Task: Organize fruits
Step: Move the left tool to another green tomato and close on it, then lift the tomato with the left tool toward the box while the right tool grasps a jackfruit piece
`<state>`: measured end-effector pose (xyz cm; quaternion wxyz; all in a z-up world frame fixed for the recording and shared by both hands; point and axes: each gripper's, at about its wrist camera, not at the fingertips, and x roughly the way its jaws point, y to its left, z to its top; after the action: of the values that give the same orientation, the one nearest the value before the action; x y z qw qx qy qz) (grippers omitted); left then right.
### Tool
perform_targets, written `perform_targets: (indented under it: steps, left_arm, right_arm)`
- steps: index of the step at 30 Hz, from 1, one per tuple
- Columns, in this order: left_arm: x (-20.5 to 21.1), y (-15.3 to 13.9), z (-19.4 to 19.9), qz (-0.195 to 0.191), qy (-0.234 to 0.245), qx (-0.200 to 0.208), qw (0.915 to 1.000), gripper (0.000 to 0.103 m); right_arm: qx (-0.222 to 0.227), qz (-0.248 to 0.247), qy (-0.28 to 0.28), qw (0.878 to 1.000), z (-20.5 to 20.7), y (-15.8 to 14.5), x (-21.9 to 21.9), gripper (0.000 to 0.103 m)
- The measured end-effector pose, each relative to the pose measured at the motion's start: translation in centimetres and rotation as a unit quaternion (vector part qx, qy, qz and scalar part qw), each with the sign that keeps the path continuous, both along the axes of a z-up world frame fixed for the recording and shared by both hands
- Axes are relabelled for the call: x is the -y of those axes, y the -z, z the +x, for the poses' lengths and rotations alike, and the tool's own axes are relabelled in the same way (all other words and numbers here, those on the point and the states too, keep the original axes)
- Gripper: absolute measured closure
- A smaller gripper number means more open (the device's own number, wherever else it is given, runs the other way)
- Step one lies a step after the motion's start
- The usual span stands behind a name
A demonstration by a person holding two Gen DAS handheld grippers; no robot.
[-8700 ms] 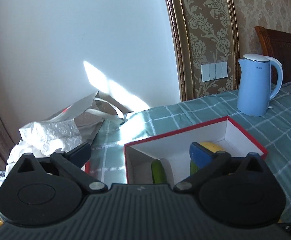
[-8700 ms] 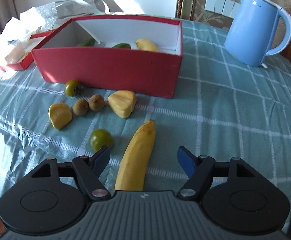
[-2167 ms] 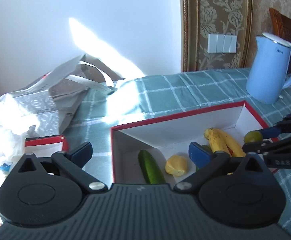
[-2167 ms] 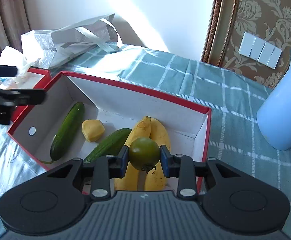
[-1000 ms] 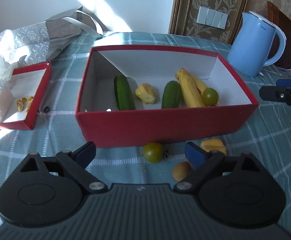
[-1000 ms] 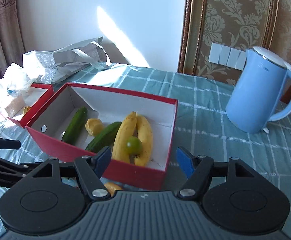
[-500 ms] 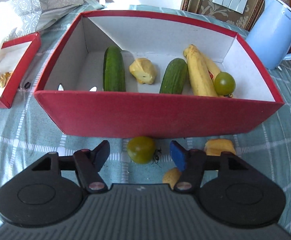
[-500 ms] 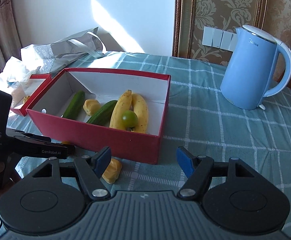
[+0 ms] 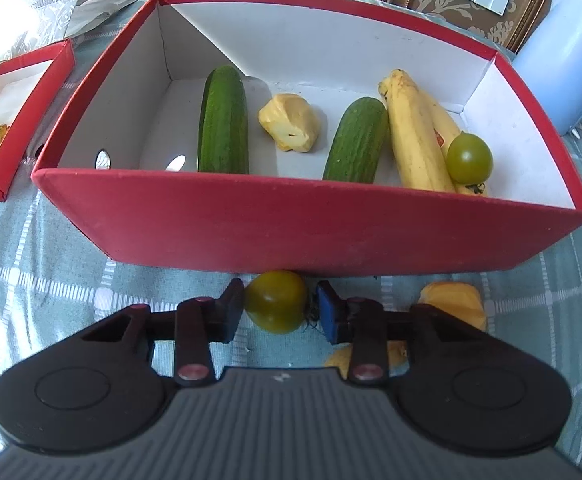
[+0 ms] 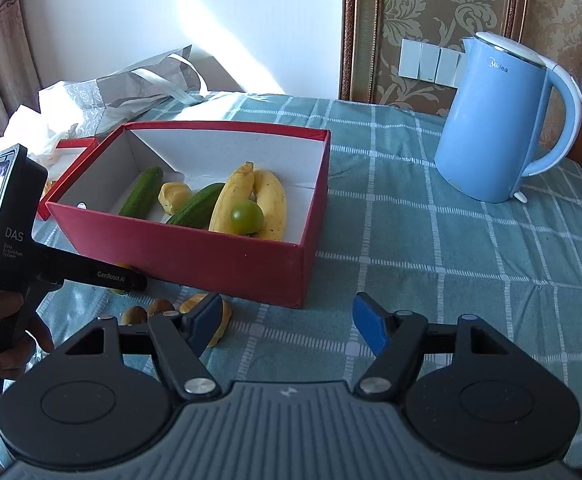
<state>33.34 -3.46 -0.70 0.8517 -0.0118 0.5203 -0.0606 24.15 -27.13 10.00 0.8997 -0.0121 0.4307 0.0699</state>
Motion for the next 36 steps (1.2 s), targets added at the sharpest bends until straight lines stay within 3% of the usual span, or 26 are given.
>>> perform_targets:
  steps: [9, 17, 22, 27, 33, 36]
  left_arm:
    - [-1.2, -0.9, -1.0, -0.012, -0.003, 0.007, 0.9999, 0.069]
    - [-2.8, -5.0, -3.7, -0.018, 0.015, 0.053, 0.9983, 0.069]
    - [-3.7, -7.0, -4.4, -0.025, 0.013, 0.067, 0.9974, 0.069]
    - [-4.3, -7.9, -5.0, -0.021, 0.011, 0.078, 0.9967, 0.069]
    - [-4.8, -7.9, -5.1, -0.021, 0.007, 0.076, 0.9969, 0.069]
    - [-4.8, -7.7, -5.2, -0.022, 0.007, 0.075, 0.997, 0.069]
  right_arm:
    - [0.001, -0.003, -0.015, 1.0, -0.2, 0.1, -0.7, 0.031]
    - [-0.009, -0.023, -0.069, 0.997, 0.1, 2.4, -3.4, 0.031]
    - [-0.019, -0.041, -0.139, 0.989, 0.9, 5.3, -5.9, 0.033]
    - [-0.031, -0.054, -0.204, 0.977, 2.2, 7.9, -7.2, 0.042]
    - [-0.035, -0.085, -0.251, 0.963, 3.4, 9.3, -8.0, 0.043]
    - [-0.036, -0.091, -0.272, 0.957, 4.0, 9.7, -8.1, 0.049]
